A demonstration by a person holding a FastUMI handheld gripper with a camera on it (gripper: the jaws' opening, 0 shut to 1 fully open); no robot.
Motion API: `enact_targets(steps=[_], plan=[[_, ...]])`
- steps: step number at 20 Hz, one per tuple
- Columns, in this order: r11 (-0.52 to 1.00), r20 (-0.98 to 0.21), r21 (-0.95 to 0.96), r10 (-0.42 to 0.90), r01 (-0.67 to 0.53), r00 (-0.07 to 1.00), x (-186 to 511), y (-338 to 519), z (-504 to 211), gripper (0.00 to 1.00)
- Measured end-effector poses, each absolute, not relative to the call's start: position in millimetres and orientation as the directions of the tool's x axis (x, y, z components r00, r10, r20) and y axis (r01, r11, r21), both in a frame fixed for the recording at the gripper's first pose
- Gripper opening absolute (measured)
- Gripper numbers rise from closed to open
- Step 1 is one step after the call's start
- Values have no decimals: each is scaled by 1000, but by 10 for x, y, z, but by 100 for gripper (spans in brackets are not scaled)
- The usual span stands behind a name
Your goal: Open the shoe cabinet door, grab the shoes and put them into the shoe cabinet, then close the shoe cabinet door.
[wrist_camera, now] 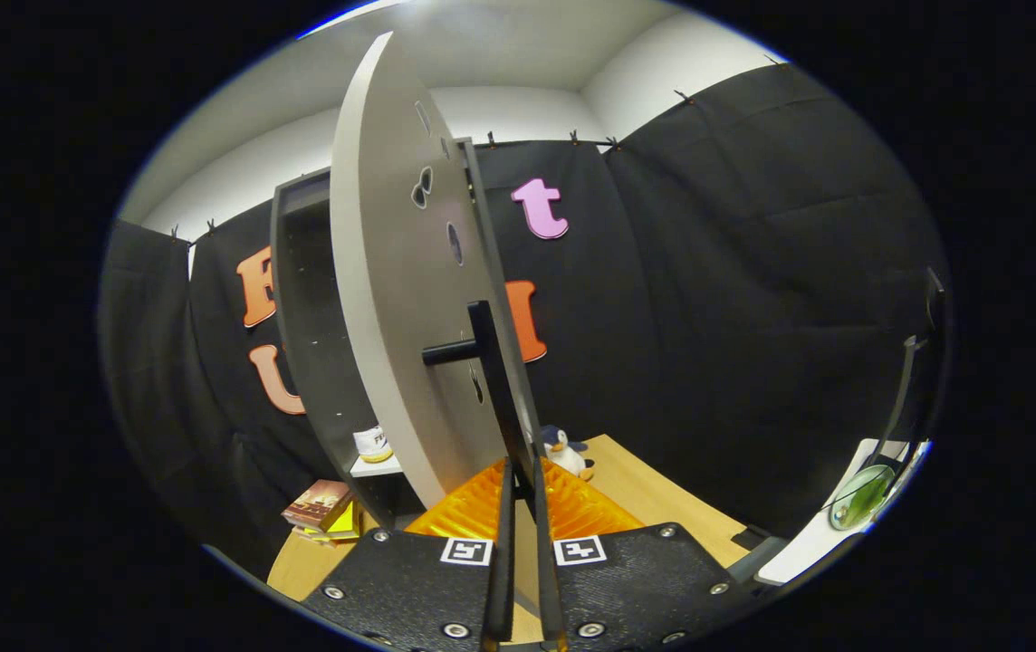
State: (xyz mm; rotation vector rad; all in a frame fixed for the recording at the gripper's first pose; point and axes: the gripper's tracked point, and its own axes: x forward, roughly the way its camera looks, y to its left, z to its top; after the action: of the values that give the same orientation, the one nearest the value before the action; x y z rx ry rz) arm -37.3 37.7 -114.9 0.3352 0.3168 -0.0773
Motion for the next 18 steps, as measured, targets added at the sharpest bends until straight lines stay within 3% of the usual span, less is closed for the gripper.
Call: enact_targets(steps=[7, 13, 18], plan=[[941, -311, 234, -165, 244, 936, -407, -67, -1122, 4], [926, -295, 291, -151, 239, 943, -627, 55, -1105, 3], [936, -337, 342, 41, 82, 941, -806, 645, -1082, 23]])
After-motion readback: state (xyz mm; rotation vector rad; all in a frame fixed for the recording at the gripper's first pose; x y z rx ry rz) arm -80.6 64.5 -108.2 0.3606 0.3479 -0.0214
